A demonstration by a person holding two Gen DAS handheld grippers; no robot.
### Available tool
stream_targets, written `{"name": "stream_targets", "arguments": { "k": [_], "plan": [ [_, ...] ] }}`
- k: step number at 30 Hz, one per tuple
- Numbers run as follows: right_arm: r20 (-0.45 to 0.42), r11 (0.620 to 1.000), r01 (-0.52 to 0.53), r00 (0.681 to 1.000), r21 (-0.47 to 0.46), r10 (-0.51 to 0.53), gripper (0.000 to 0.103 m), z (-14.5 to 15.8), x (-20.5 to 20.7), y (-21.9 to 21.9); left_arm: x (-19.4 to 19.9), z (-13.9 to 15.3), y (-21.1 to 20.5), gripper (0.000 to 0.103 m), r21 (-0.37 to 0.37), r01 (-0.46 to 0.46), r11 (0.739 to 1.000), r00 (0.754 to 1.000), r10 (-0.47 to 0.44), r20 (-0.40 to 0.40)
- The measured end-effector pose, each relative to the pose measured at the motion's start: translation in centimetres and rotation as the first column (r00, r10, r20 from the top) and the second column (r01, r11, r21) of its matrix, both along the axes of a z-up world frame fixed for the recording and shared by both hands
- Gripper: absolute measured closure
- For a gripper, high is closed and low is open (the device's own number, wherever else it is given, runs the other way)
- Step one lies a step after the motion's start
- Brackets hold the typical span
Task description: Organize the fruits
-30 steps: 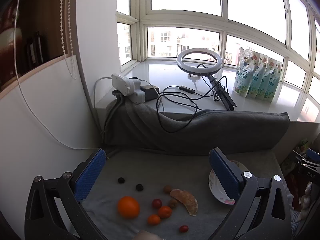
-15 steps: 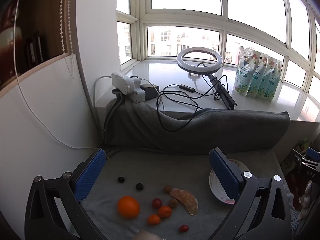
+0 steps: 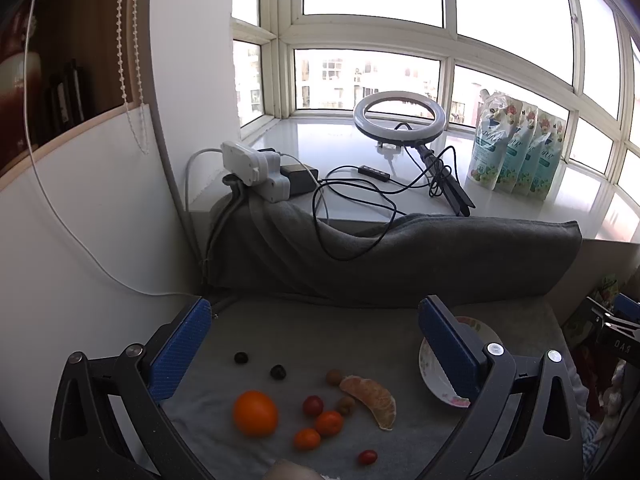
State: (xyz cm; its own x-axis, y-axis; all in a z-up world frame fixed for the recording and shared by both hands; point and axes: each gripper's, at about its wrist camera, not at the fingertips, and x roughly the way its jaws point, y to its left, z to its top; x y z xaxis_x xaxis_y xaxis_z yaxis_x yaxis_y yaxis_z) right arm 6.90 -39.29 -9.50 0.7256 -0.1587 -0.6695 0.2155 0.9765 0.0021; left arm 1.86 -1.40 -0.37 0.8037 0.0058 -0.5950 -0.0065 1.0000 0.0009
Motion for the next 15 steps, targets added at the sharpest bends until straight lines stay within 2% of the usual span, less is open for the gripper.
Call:
{"name": "stream_targets", "arguments": {
  "k": [9, 15],
  "plan": [
    [-0.027, 0.999, -0.034, 0.999, -0.004, 0.034, 0.0, -0.7, 0.7, 0.9, -0.3, -1.2, 0.5, 0.001, -0.008, -0.017, 1.0, 0.999, 0.017, -0.039],
    [-0.048, 0.994, -0.105, 0.993, 0.04, 0.107, 0.0, -1.7, 1.4, 2.1, -0.6, -2.4, 2.2, 0.001, -0.033, -0.037, 0.999, 0.996, 0.035, -0.079]
  ]
}}
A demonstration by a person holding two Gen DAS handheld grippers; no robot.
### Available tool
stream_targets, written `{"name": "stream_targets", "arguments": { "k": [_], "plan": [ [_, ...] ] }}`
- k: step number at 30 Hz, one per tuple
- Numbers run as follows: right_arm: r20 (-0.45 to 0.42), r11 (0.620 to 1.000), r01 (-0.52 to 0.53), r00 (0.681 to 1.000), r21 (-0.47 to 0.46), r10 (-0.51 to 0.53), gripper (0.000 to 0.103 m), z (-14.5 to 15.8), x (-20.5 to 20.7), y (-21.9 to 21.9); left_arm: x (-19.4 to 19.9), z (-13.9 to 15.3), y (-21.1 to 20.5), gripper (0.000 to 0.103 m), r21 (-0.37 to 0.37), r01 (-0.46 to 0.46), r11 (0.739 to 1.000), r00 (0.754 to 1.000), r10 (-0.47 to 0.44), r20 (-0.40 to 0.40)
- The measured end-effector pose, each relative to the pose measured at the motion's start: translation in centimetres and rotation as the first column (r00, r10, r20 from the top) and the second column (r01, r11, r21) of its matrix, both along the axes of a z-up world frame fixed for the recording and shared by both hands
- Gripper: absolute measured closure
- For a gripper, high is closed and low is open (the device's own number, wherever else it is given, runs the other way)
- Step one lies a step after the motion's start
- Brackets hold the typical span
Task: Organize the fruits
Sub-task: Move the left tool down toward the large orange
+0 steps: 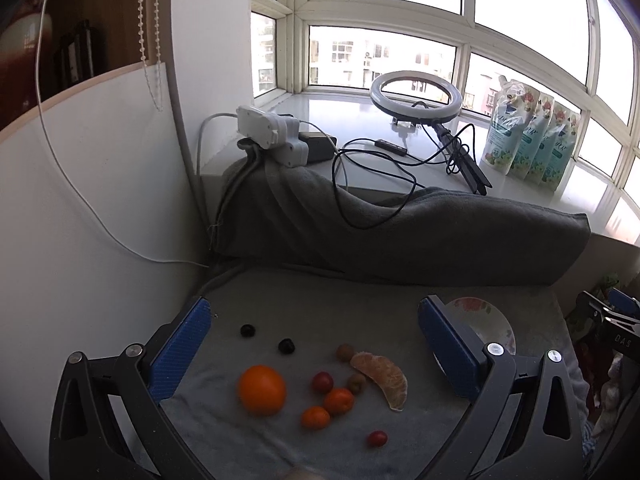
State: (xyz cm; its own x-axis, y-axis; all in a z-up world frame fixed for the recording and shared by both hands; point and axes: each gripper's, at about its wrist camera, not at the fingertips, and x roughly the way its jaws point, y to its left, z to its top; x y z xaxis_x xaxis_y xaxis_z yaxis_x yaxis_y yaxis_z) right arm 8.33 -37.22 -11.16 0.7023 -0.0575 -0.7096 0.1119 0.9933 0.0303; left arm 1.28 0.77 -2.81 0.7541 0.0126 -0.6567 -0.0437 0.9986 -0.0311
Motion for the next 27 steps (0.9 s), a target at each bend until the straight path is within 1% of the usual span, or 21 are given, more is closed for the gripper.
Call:
{"name": "stream_targets", "arguments": {
  "k": [4, 8, 10, 11, 12, 17, 21, 23, 25, 27],
  "plan": [
    [-0.031, 0.996, -0.068, 0.997, 0.05, 0.07, 0.0, -1.0, 0.8, 1.3, -0.5, -1.4, 1.7, 0.001, -0.032, -0.033, 0.999, 0.999, 0.032, -0.043],
    [-0.061, 0.985, -0.144, 0.987, 0.1, 0.15, 0.0, -2.2, 1.8, 3.0, -1.2, -3.0, 3.6, 0.001, -0.062, -0.074, 0.995, 0.994, 0.068, -0.09],
    [-0.079, 0.975, -0.181, 0.978, 0.126, 0.192, 0.0, -2.9, 2.4, 4.0, -1.7, -3.9, 4.5, 0.004, -0.072, -0.098, 0.993, 0.989, 0.089, -0.118],
    [-0.089, 0.97, -0.198, 0.973, 0.143, 0.212, 0.0, -3.4, 2.6, 4.4, -1.9, -4.4, 4.9, 0.008, -0.075, -0.108, 0.991, 0.987, 0.097, -0.131],
    [-0.101, 0.963, -0.214, 0.967, 0.164, 0.232, 0.0, -3.8, 2.9, 4.8, -2.1, -4.8, 5.3, 0.008, -0.08, -0.116, 0.99, 0.984, 0.103, -0.144],
    [-0.157, 0.936, -0.269, 0.938, 0.226, 0.308, 0.005, -5.8, 4.0, 6.5, -3.3, -6.6, 6.8, 0.009, -0.107, -0.145, 0.984, 0.974, 0.122, -0.193],
    [-0.187, 0.913, -0.306, 0.913, 0.27, 0.362, 0.005, -6.9, 4.5, 7.9, -3.6, -8.1, 7.6, 0.011, -0.13, -0.156, 0.979, 0.966, 0.124, -0.228],
    [-0.195, 0.901, -0.324, 0.901, 0.289, 0.387, 0.006, -7.2, 4.8, 8.7, -3.5, -8.8, 8.0, 0.012, -0.159, -0.165, 0.973, 0.962, 0.123, -0.244],
    [-0.203, 0.885, -0.347, 0.886, 0.309, 0.418, 0.006, -7.5, 5.2, 9.7, -3.6, -9.6, 8.6, 0.015, -0.191, -0.175, 0.966, 0.958, 0.123, -0.259],
    [-0.213, 0.868, -0.367, 0.868, 0.334, 0.449, 0.006, -7.9, 5.7, 10.8, -3.5, -10.4, 9.0, 0.02, -0.224, -0.183, 0.957, 0.954, 0.118, -0.275]
  ]
}}
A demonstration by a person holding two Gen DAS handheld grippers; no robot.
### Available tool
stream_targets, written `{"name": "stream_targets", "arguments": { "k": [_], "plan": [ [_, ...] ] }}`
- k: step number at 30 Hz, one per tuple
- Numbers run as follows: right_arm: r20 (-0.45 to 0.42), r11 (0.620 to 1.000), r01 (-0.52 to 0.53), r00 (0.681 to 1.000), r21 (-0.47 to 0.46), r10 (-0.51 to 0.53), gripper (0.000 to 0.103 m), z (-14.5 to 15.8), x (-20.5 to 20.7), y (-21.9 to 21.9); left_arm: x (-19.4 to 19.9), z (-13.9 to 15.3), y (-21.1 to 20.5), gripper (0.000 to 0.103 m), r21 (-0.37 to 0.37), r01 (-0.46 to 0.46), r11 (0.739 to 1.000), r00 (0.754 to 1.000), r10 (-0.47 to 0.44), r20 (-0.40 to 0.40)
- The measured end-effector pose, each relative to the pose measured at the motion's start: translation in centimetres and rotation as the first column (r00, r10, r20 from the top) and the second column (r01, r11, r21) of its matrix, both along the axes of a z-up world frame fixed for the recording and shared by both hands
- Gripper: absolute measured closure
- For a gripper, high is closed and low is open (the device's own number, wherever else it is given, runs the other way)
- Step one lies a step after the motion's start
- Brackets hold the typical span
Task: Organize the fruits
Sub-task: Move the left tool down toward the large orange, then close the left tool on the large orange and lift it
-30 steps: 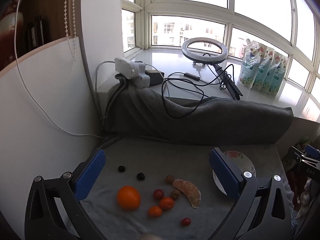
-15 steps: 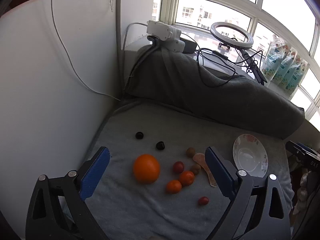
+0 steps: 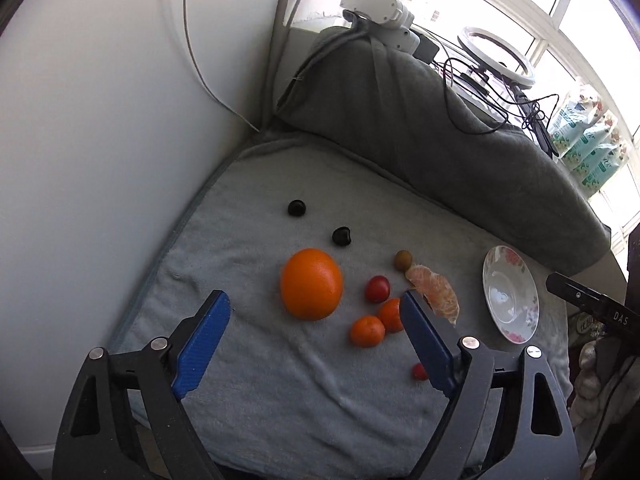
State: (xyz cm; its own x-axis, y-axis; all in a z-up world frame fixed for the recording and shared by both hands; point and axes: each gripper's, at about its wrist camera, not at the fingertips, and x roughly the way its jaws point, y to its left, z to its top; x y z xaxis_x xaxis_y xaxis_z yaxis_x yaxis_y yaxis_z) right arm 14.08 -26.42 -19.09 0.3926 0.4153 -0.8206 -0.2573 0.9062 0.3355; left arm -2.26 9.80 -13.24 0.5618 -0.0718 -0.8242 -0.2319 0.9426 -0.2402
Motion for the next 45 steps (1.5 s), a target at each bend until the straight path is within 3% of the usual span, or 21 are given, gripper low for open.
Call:
{"name": "stream_targets", "arguments": {
  "k": [10, 12, 19, 28, 41, 45],
  "plan": [
    [-0.129, 0.981, -0.157, 0.977, 0.11, 0.171, 0.009, -3.6, 3.7, 7.1, 1.1, -3.9, 1.8, 0.021, -0.148, 0.005, 0.989, 0.999, -0.012, -0.046],
    [-0.154, 0.974, -0.185, 0.967, 0.128, 0.204, 0.014, -4.5, 4.3, 8.7, 1.5, -4.6, 1.9, 0.021, -0.161, 0.019, 0.987, 0.998, -0.028, -0.053],
    [-0.231, 0.954, -0.234, 0.934, 0.187, 0.274, 0.014, -7.5, 6.0, 13.5, 3.1, -6.9, 2.2, 0.027, -0.21, 0.059, 0.976, 0.995, -0.074, -0.064],
    [-0.292, 0.939, -0.272, 0.899, 0.211, 0.326, 0.018, -10.5, 7.3, 17.7, 4.1, -9.2, 2.1, 0.03, -0.232, 0.097, 0.968, 0.989, -0.12, -0.085],
    [-0.353, 0.931, -0.259, 0.871, 0.259, 0.341, 0.023, -12.8, 8.5, 20.3, 5.2, -10.5, 2.1, 0.033, -0.253, 0.127, 0.959, 0.985, -0.153, -0.084],
    [-0.36, 0.928, -0.271, 0.864, 0.256, 0.352, 0.027, -13.0, 8.2, 20.6, 5.6, -10.9, 1.9, 0.039, -0.251, 0.139, 0.958, 0.982, -0.166, -0.09]
  ]
}}
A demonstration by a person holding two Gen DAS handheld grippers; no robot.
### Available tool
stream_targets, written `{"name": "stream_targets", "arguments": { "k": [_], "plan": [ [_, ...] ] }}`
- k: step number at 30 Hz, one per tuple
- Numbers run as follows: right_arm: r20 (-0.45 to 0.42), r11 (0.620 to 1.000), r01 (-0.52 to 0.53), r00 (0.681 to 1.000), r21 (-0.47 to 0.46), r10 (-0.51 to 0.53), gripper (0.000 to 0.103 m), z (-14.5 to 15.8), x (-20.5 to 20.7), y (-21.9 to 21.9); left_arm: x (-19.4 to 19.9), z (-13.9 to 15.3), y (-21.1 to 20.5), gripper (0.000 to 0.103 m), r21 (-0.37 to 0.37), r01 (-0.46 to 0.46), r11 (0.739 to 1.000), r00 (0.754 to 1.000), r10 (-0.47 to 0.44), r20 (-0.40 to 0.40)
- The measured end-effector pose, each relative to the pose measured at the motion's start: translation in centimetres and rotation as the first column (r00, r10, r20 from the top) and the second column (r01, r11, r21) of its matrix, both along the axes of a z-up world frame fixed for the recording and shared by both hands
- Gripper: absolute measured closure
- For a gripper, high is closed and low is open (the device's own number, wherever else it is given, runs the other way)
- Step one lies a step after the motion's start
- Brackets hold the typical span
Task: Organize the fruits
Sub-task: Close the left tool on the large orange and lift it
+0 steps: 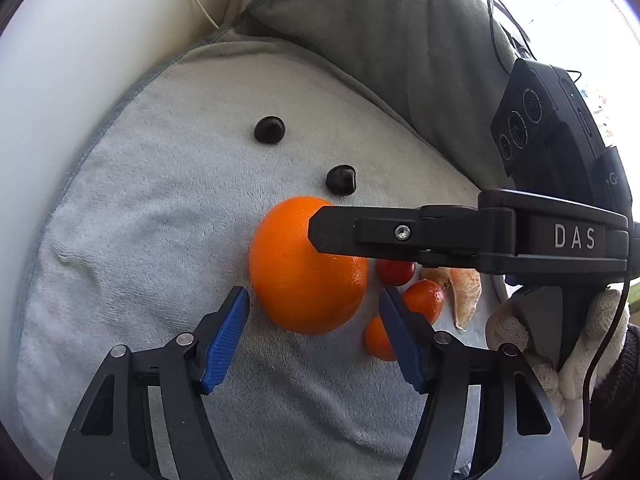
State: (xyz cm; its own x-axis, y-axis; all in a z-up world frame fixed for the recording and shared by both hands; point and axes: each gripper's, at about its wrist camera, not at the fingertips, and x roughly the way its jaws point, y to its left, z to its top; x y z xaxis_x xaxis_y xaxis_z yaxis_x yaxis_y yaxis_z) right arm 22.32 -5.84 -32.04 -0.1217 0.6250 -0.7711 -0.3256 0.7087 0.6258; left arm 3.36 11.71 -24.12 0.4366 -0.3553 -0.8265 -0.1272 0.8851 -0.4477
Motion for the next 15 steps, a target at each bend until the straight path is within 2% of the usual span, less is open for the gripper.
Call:
{"name": "stream_targets", "arguments": {
  "k": [6, 10, 15],
  "plan": [
    [-0.018, 1.0, -0.003, 1.0, 0.015, 0.003, 0.031, -0.5, -0.1, 0.3, 0.8, -0.6, 0.3, 0.045, -0.001, -0.003, 1.0, 1.0, 0.003, -0.008],
    [-0.04, 0.999, 0.0, 0.999, 0.04, 0.002, 0.038, -0.8, 0.1, 0.6, 0.9, -0.9, 0.6, 0.044, -0.002, -0.002, 1.0, 1.0, 0.002, -0.008],
    [-0.018, 1.0, -0.009, 1.0, 0.028, 0.009, 0.038, -0.3, 0.0, 0.7, 1.0, -1.3, 0.1, 0.044, 0.019, 0.007, 1.0, 1.0, -0.007, -0.005]
  ]
}}
